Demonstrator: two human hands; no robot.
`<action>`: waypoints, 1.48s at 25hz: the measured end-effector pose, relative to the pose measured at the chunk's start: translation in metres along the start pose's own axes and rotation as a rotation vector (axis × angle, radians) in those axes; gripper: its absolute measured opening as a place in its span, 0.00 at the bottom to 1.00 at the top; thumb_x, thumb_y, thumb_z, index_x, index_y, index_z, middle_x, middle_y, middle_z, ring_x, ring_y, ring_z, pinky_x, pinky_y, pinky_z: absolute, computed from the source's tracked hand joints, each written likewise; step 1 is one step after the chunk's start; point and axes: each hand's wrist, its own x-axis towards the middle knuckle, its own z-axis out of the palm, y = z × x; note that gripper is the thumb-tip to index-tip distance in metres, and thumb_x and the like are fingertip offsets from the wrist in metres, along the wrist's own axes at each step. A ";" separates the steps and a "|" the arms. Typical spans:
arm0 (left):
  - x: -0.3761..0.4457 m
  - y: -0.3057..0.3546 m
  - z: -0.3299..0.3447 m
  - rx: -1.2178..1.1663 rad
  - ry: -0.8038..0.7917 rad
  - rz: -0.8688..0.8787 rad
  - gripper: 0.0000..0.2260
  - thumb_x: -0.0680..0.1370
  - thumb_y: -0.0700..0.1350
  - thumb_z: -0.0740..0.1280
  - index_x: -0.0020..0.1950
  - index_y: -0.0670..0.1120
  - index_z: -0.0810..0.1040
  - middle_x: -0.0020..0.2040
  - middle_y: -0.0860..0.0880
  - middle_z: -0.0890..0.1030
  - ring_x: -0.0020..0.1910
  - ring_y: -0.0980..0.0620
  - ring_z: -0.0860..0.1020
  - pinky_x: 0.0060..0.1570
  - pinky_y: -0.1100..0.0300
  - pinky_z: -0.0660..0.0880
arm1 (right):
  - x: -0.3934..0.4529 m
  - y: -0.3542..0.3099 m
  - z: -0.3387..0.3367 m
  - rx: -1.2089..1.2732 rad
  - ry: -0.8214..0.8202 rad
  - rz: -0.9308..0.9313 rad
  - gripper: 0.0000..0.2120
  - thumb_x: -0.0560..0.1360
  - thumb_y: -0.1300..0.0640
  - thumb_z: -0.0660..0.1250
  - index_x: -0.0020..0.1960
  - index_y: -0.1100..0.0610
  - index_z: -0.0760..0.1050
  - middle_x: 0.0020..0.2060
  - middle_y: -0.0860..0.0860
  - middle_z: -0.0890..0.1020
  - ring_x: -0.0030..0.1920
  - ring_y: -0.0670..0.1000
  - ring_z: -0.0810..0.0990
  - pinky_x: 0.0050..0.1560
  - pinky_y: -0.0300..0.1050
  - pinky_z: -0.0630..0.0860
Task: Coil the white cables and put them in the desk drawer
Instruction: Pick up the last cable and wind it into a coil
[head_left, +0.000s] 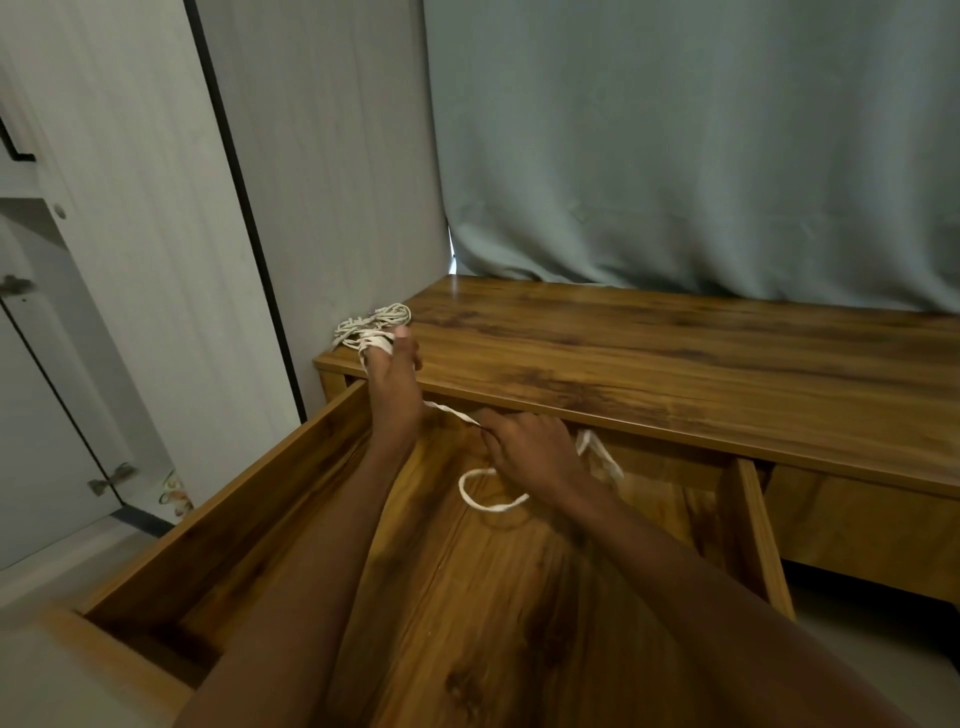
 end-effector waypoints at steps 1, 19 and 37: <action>-0.003 -0.004 0.000 0.236 -0.058 0.105 0.12 0.84 0.52 0.57 0.45 0.48 0.70 0.38 0.51 0.71 0.37 0.57 0.70 0.39 0.60 0.69 | 0.001 0.001 -0.001 0.020 0.005 0.013 0.13 0.81 0.51 0.60 0.64 0.46 0.75 0.44 0.54 0.86 0.45 0.61 0.84 0.37 0.49 0.71; -0.012 0.000 0.001 0.090 -1.328 -0.453 0.18 0.81 0.49 0.63 0.32 0.46 0.67 0.22 0.51 0.62 0.22 0.54 0.61 0.26 0.57 0.59 | 0.001 0.056 -0.037 -0.038 0.036 0.283 0.17 0.81 0.40 0.59 0.67 0.41 0.77 0.48 0.55 0.86 0.48 0.60 0.84 0.39 0.47 0.70; 0.008 -0.009 0.005 -0.328 -0.119 -0.233 0.11 0.84 0.49 0.58 0.47 0.44 0.73 0.37 0.47 0.73 0.35 0.54 0.72 0.40 0.60 0.72 | -0.001 -0.014 0.000 0.286 -0.135 0.034 0.11 0.82 0.50 0.58 0.59 0.45 0.77 0.49 0.51 0.85 0.50 0.57 0.83 0.43 0.50 0.75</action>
